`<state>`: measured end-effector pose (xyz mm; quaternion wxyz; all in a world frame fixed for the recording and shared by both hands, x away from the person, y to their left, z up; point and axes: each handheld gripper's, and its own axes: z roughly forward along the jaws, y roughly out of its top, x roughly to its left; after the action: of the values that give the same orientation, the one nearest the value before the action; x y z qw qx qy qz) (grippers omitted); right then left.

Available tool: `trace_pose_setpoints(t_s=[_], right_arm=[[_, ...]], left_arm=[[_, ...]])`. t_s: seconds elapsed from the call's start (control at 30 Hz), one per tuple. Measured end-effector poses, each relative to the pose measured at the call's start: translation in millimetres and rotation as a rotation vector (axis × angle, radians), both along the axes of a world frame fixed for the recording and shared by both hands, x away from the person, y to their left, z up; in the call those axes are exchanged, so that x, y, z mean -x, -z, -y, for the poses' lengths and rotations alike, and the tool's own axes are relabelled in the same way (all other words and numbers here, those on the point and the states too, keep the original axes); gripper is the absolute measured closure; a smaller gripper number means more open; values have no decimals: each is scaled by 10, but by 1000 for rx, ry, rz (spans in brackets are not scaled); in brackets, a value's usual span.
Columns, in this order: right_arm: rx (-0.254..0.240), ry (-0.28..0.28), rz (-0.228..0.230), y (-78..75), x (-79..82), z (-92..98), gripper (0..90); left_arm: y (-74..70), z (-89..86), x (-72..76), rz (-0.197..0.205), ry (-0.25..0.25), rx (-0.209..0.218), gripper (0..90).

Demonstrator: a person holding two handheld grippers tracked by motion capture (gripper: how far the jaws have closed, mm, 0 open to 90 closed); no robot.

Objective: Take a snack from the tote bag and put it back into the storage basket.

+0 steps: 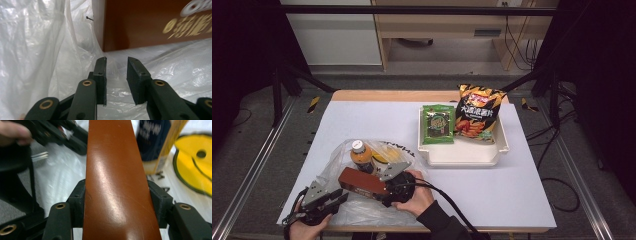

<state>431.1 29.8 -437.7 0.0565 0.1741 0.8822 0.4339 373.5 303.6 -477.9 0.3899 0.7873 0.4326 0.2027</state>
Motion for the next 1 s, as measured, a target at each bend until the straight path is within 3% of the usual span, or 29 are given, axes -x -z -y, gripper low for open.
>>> trace_pose_setpoints(t_s=[0.37,0.57,1.0], right_arm=[[-96,-21,45,-327,80,-32,436],[-119,-18,70,-517,78,3,437],[-166,16,120,-913,121,364,436]], left_arm=[[-3,7,-4,2,-4,4,691],[-17,1,8,18,-2,23,688],[-106,-63,30,68,-12,89,662]])
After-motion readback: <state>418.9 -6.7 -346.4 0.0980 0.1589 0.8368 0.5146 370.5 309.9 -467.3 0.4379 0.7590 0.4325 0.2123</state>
